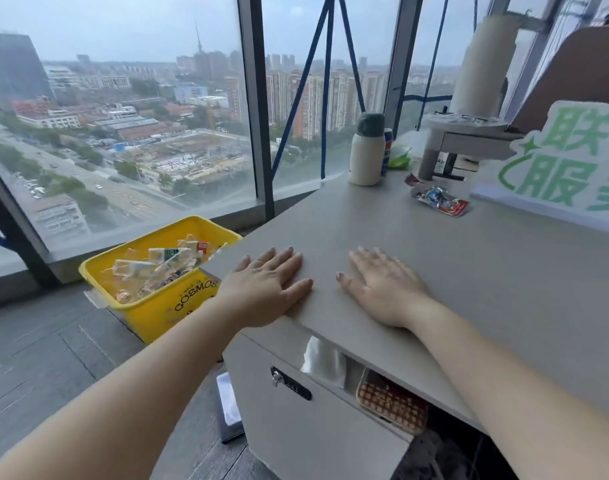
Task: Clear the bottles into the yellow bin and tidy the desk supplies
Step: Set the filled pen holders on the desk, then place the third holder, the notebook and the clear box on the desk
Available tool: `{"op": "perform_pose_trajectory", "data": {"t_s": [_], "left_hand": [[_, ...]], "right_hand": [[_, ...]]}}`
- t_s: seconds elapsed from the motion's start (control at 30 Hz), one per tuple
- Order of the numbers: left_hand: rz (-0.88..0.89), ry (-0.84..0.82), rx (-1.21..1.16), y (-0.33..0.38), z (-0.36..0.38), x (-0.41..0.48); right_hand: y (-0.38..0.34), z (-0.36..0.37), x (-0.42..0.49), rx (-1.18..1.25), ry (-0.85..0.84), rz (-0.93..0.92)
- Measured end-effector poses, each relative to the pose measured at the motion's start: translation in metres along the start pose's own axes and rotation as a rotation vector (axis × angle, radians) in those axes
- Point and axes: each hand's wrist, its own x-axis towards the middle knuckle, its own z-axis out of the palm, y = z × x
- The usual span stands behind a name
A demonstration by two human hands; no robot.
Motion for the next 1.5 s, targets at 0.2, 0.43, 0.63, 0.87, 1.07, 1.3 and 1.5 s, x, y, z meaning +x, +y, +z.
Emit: {"op": "perform_pose_trajectory", "data": {"t_s": [0.2, 0.43, 0.63, 0.87, 1.07, 1.3, 1.5], "left_hand": [[0.098, 0.032, -0.021, -0.035, 0.001, -0.022], [0.159, 0.08, -0.063, -0.044, 0.002, -0.033], [0.208, 0.071, -0.041, -0.055, -0.007, -0.025], [0.206, 0.035, -0.024, -0.109, -0.024, -0.006], [0.12, 0.098, -0.099, -0.237, -0.012, 0.026], [-0.021, 0.037, -0.171, -0.37, 0.042, 0.067], [-0.044, 0.001, -0.259, -0.438, 0.089, 0.099]], "right_hand": [[-0.007, -0.004, -0.008, -0.057, -0.035, 0.054], [-0.013, -0.009, -0.013, -0.045, -0.007, 0.069], [-0.018, -0.012, -0.015, 0.01, 0.03, 0.109], [-0.063, -0.001, 0.013, 0.09, 0.161, 0.271], [-0.184, 0.018, 0.112, 0.113, 0.15, 0.104], [-0.301, 0.072, 0.25, 0.101, -0.015, 0.026], [-0.322, 0.163, 0.309, 0.362, -0.059, 0.161]]}}
